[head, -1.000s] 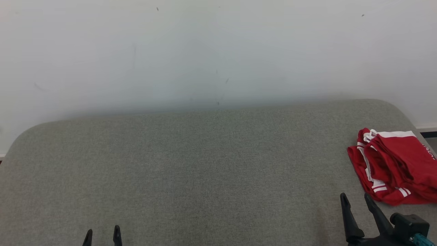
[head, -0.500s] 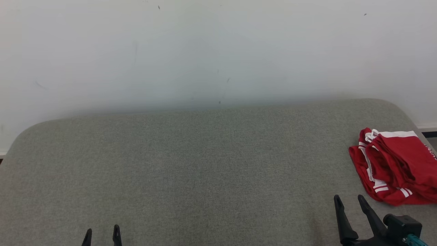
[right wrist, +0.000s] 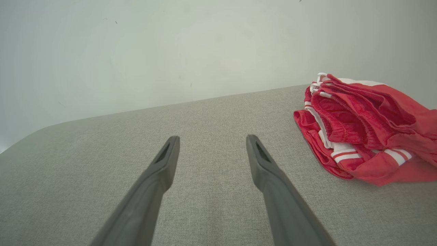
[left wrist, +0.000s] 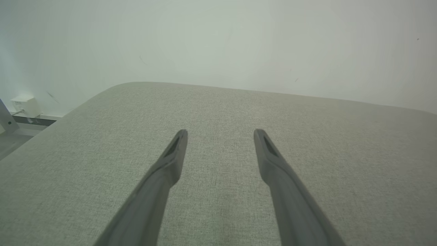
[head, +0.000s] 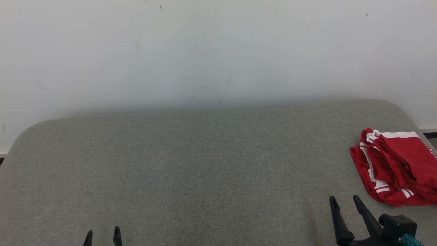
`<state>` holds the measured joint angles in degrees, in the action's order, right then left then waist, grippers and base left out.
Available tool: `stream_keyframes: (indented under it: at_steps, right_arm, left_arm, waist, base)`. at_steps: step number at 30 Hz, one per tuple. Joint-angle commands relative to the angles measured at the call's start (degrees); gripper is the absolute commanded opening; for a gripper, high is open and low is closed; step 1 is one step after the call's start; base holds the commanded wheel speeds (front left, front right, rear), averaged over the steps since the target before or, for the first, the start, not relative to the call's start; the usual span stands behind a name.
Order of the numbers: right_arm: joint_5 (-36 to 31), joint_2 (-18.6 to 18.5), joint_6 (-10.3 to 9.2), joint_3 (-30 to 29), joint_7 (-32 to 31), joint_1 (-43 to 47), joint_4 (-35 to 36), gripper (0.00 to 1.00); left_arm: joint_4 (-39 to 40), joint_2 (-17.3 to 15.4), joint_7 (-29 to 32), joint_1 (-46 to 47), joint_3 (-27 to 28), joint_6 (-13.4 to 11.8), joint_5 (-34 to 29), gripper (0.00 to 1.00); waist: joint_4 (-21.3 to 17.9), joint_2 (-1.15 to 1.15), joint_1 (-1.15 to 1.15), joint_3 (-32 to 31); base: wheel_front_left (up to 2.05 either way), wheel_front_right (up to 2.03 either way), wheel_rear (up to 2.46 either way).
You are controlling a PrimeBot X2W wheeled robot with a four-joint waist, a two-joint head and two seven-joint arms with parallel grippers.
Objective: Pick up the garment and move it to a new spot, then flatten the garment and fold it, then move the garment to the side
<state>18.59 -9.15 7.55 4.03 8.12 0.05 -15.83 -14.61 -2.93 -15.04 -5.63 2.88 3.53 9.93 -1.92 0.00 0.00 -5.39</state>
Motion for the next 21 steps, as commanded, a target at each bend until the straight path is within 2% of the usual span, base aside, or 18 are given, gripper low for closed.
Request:
stream_keyframes:
  at_steps: [1,2,6,21]
  right_arm:
    - [0.3,0.1,-0.14,0.0,0.3,-0.1,-0.1,1.00]
    - [0.0,0.0,0.00,0.0,0.1,0.0,0.0,0.00]
    - [0.4,0.4,0.00,0.0,-0.2,1.0,-1.8,0.00]
    - [15.8,1.6,-0.02,-2.3,-3.3,-0.7,-0.9,0.00]
  left_arm:
    - [-0.2,0.1,-0.2,0.4,0.1,-0.3,-0.1,1.00]
    - [0.0,0.0,0.0,0.0,0.0,-0.1,0.0,0.00]
    - [-1.9,0.3,0.5,-0.2,0.1,0.0,0.4,0.00]
    - [-1.4,0.2,5.0,2.5,0.9,0.9,17.7,0.00]
  waist:
    - [0.1,0.00,0.00,0.0]
    - [0.1,0.00,0.00,0.0]
    - [0.1,0.00,0.00,0.1]
    - [0.3,0.00,0.00,0.8]
  base:
    - [0.00,0.00,0.00]
    - [0.00,0.00,0.00]
    - [0.00,0.00,0.00]
    - [0.00,0.00,0.00]
